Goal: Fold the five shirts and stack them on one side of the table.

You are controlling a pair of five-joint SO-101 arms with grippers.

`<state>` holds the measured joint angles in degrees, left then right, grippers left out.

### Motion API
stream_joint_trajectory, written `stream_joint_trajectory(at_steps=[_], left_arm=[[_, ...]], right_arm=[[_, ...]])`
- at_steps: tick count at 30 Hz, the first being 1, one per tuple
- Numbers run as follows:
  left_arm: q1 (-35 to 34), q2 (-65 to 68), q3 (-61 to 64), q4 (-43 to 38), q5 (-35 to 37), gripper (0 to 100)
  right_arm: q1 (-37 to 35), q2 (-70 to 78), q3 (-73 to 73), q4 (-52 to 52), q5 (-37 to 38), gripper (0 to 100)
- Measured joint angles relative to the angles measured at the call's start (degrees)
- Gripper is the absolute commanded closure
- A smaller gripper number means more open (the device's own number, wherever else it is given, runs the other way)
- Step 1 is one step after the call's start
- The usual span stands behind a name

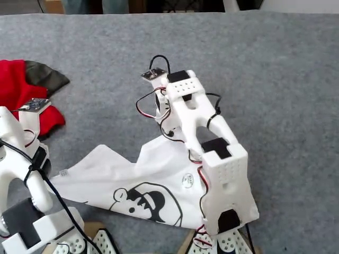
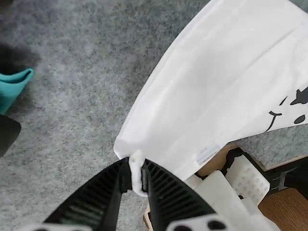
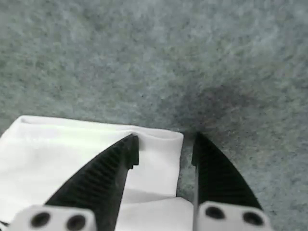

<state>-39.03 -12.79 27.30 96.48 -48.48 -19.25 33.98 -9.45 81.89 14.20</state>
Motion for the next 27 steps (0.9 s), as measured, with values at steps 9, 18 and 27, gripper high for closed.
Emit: stream_joint_trajectory(at_steps=[9,18,27], left_arm=[[0.0,0.0,0.0,0.0,0.0,97],[0.0,0.0,0.0,0.0,1.4,97],[12.0,0.0,-13.2,0.4,19.0,97]], right_arm=[[0.4,1.8,-1.0,-0.5,-0.1,96.3],[2.6,2.5,-1.6,-0.2,-0.2,98.5],[9.5,-10.4,-11.8,10.9,0.0,98.5]])
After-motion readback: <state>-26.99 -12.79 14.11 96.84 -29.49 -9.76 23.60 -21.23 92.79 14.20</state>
